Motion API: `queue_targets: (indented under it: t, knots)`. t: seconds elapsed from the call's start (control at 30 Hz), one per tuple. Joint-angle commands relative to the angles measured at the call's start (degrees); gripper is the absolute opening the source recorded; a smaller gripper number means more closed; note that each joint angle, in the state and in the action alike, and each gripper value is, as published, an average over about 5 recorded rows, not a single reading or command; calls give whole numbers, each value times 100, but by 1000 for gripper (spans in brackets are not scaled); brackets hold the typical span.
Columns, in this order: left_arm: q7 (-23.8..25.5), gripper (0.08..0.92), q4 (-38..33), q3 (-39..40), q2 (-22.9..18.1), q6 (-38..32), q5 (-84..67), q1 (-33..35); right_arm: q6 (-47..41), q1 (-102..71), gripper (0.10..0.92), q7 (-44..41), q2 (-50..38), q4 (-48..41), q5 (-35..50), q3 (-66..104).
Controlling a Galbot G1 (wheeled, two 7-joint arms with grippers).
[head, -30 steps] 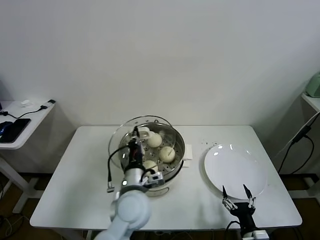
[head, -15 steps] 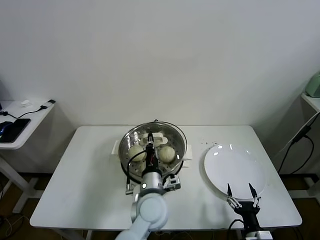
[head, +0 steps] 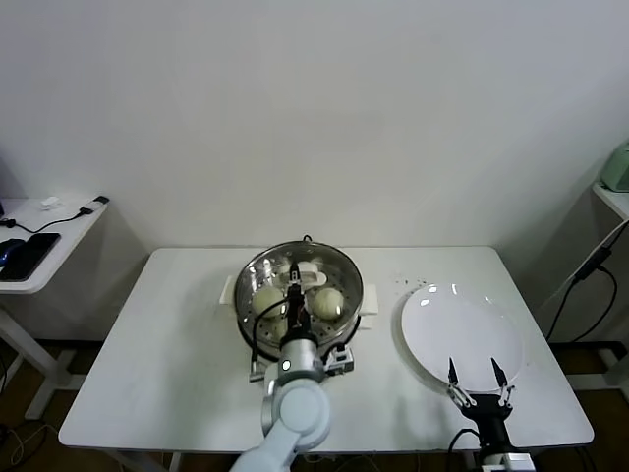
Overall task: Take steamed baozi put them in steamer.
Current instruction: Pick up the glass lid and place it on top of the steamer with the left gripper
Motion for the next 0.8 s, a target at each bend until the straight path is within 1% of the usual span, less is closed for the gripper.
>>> queue_targets:
  t: [0.03,0.27,0.4,0.5,0.67,0.8]
  knots:
    - [-47,132,132,-73,7,-36,117,4,106,22,823,18,42,-52,-81,-21]
    - [-37,132,107,-85,58,-86,113,20,158,22,823,-9,64,-60,-150,-38]
    - [39,141,-77,-32,121,-149,-71,40,132,9,823,-32,60,-26,-164,-37]
    - [115,199,-340,75,177,-141,-470,28,85,-2,823,-50,59,8,-168,-42]
    - [157,345,-797,243,252,-104,-959,80,-47,1,823,-81,61,94,-168,-71]
    - [119,457,-1156,235,381,-173,-1268,251,-140,6,823,-99,60,161,-181,-87]
